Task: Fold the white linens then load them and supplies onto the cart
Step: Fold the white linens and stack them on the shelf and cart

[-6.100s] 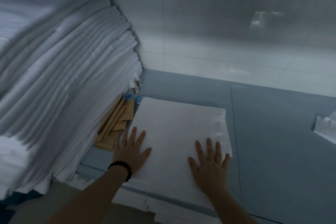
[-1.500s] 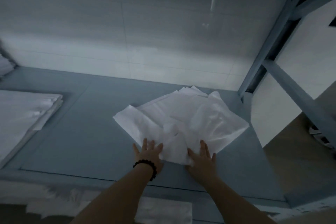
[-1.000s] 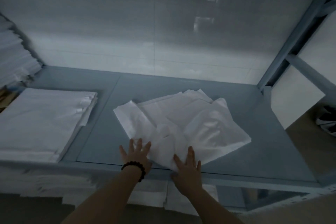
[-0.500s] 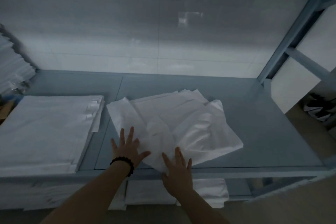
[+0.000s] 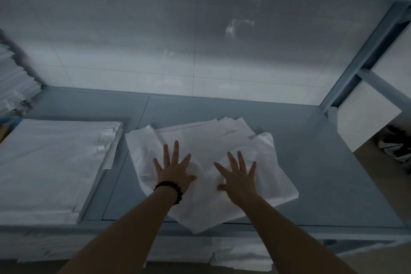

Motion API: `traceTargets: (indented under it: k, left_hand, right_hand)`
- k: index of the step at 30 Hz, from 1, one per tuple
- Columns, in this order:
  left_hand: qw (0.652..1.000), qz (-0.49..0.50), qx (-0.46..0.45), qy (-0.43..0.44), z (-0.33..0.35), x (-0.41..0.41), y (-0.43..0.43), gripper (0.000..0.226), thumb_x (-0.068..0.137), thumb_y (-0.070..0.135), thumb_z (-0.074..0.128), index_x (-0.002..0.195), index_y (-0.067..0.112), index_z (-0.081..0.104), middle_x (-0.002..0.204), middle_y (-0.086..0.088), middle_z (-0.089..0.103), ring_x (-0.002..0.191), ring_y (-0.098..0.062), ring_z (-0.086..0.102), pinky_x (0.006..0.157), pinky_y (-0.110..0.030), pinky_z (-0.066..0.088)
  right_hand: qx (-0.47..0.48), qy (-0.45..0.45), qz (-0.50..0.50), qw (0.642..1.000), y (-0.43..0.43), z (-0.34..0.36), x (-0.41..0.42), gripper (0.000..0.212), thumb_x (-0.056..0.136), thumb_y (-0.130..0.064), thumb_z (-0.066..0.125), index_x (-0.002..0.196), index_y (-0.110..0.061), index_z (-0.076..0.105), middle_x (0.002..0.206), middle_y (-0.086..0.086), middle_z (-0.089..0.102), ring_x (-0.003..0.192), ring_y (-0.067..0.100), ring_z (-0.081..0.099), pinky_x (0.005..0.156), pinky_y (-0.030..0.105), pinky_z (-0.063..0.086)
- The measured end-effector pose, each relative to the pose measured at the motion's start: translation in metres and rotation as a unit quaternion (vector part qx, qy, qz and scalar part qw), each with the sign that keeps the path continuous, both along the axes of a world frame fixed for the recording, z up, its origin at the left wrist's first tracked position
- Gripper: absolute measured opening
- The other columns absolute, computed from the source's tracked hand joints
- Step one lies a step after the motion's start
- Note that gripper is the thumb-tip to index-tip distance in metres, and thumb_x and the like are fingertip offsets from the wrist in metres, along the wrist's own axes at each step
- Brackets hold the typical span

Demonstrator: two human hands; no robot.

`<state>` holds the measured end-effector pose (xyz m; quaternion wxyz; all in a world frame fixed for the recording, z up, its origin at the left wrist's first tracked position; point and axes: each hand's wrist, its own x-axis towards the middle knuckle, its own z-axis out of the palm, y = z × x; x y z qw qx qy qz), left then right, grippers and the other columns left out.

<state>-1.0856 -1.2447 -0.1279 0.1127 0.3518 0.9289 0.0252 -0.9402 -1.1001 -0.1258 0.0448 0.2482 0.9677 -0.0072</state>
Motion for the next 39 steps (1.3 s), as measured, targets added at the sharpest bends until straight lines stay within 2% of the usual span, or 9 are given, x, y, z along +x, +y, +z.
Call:
traceTargets:
  k: [6, 14, 19, 26, 28, 30, 33, 37, 39]
  left_hand:
    - [1.000, 0.005, 0.005, -0.021, -0.010, 0.002, 0.013, 0.024, 0.096, 0.035, 0.049, 0.119, 0.029, 0.054, 0.160, 0.003, -0.015, 0.142, -0.033, -0.026, 0.113, -0.065, 0.000]
    - [0.997, -0.004, 0.065, 0.036, 0.012, -0.001, 0.000, 0.012, 0.094, 0.032, 0.055, 0.099, 0.032, 0.065, 0.161, 0.006, 0.000, 0.145, -0.027, -0.023, 0.116, -0.056, -0.005]
    - [0.983, -0.001, 0.165, 0.077, 0.044, 0.000, -0.019, 0.008, 0.091, 0.030, 0.059, 0.091, 0.032, 0.067, 0.161, 0.006, 0.007, 0.146, -0.025, -0.019, 0.117, -0.052, -0.006]
    - [0.944, -0.064, 0.306, 0.107, 0.076, 0.026, -0.058, 0.009, 0.077, 0.015, 0.076, 0.076, 0.023, 0.071, 0.153, -0.005, 0.033, 0.146, -0.033, 0.002, 0.115, -0.059, 0.008]
    - [0.933, -0.104, 0.330, 0.105, 0.078, 0.035, -0.073, 0.015, 0.071, 0.010, 0.081, 0.071, 0.022, 0.072, 0.148, -0.009, 0.041, 0.143, -0.038, 0.012, 0.111, -0.064, 0.015]
    - [0.926, -0.132, 0.337, 0.110, 0.080, 0.044, -0.085, 0.018, 0.068, 0.009, 0.083, 0.069, 0.022, 0.071, 0.145, -0.011, 0.045, 0.141, -0.040, 0.017, 0.109, -0.065, 0.019]
    - [0.917, -0.166, 0.342, 0.121, 0.083, 0.052, -0.102, 0.020, 0.066, 0.010, 0.085, 0.068, 0.022, 0.069, 0.145, -0.011, 0.045, 0.141, -0.040, 0.021, 0.106, -0.065, 0.023]
    - [0.904, -0.229, 0.328, 0.150, 0.082, 0.061, -0.124, 0.024, 0.064, 0.012, 0.087, 0.068, 0.024, 0.067, 0.144, -0.010, 0.046, 0.140, -0.036, 0.020, 0.107, -0.060, 0.021]
    - [0.906, -0.237, 0.312, 0.162, 0.080, 0.066, -0.135, 0.026, 0.060, 0.013, 0.089, 0.067, 0.025, 0.066, 0.143, -0.009, 0.047, 0.140, -0.036, 0.020, 0.107, -0.060, 0.020]
  right_hand:
    - [0.034, -0.011, 0.011, 0.999, 0.018, -0.004, -0.006, 0.028, 0.091, -0.037, 0.057, 0.116, -0.047, 0.060, 0.162, 0.002, -0.004, 0.143, 0.032, -0.026, 0.100, 0.072, -0.021]
    - [0.077, 0.051, 0.001, 0.996, 0.011, 0.012, 0.007, 0.007, 0.084, -0.035, 0.067, 0.084, -0.039, 0.073, 0.159, 0.001, 0.021, 0.145, 0.030, -0.017, 0.105, 0.072, -0.012]
    - [0.076, 0.199, -0.022, 0.977, 0.000, 0.042, 0.026, 0.022, 0.067, -0.017, 0.084, 0.071, -0.037, 0.074, 0.142, 0.008, 0.050, 0.142, 0.037, 0.025, 0.105, 0.076, 0.009]
    - [0.073, 0.285, 0.037, 0.955, -0.029, 0.058, 0.071, 0.038, 0.055, -0.013, 0.090, 0.080, -0.037, 0.074, 0.136, 0.011, 0.054, 0.136, 0.040, 0.035, 0.104, 0.077, 0.012]
    - [0.067, 0.250, 0.070, 0.963, -0.036, 0.054, 0.084, 0.040, 0.052, -0.020, 0.092, 0.085, -0.036, 0.074, 0.140, 0.011, 0.051, 0.139, 0.038, 0.029, 0.102, 0.077, 0.016]
    - [0.028, 0.222, 0.106, 0.969, -0.037, 0.051, 0.095, 0.039, 0.061, -0.049, 0.083, 0.096, -0.036, 0.071, 0.152, 0.007, 0.035, 0.146, 0.031, 0.011, 0.103, 0.077, 0.013]
    - [-0.053, 0.196, 0.093, 0.975, -0.036, 0.056, 0.094, 0.088, 0.057, -0.089, 0.047, 0.125, -0.035, 0.055, 0.159, -0.004, -0.009, 0.145, 0.020, -0.020, 0.110, 0.068, -0.007]
    - [-0.014, 0.079, 0.139, 0.987, -0.050, 0.068, 0.073, 0.108, 0.056, -0.091, 0.047, 0.149, -0.043, 0.018, 0.151, -0.003, -0.037, 0.138, 0.020, -0.037, 0.106, 0.067, -0.015]
    - [0.012, 0.035, 0.184, 0.982, -0.067, 0.068, 0.064, 0.098, 0.061, -0.082, 0.057, 0.146, -0.044, 0.027, 0.150, -0.001, -0.037, 0.139, 0.025, -0.036, 0.103, 0.066, -0.022]
